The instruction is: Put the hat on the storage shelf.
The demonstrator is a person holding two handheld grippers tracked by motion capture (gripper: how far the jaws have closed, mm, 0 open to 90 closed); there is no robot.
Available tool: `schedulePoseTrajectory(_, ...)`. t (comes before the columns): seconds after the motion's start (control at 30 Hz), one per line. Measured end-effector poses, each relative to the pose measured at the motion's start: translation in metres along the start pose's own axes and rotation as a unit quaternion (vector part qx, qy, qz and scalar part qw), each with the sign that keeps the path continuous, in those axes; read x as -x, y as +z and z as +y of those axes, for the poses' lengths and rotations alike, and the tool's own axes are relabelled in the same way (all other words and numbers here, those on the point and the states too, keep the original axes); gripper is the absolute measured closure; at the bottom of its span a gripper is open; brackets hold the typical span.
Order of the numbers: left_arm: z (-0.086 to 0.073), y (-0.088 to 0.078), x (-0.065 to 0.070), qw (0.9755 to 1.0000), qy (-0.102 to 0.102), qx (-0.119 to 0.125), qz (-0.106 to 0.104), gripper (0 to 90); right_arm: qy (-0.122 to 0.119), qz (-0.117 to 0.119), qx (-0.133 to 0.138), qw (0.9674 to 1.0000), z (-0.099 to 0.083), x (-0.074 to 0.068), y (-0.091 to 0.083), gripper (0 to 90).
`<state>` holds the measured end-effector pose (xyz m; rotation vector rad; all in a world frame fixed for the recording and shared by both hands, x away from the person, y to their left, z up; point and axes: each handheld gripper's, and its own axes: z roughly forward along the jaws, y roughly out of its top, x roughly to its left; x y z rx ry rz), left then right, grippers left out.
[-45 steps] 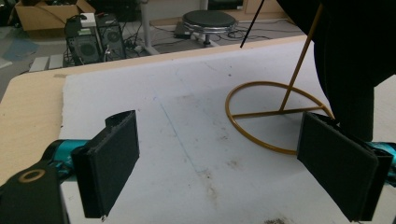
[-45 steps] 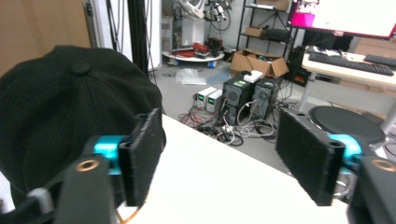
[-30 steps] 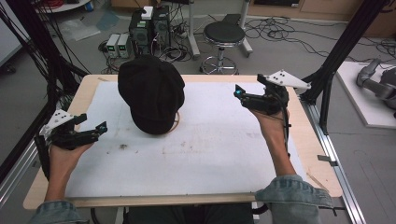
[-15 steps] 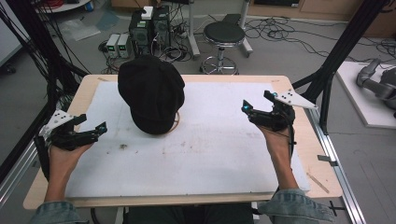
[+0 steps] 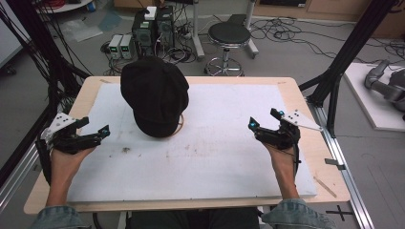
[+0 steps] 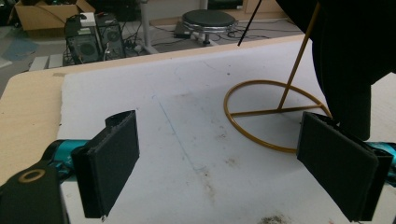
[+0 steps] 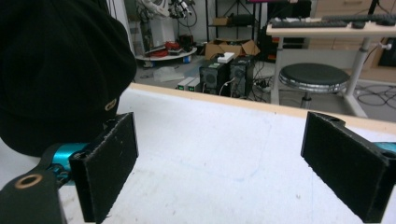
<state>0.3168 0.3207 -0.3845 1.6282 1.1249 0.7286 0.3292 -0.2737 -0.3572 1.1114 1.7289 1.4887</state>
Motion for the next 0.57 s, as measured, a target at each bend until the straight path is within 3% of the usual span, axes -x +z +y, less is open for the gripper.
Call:
schedulePoseTrajectory(0.23,-0.002,0.002,0.001,1.0,0.0,-0.003,0.001,13.5,0.0,0.008,0.007,0.9999,-0.02,0.002,-0.004,10.8)
schedulePoseTrajectory(0.57,-0.003,0.004,0.002,1.0,0.003,-0.009,0.002,13.5,0.003,0.003,-0.017,0.9998,-0.038,0.003,0.001,10.8)
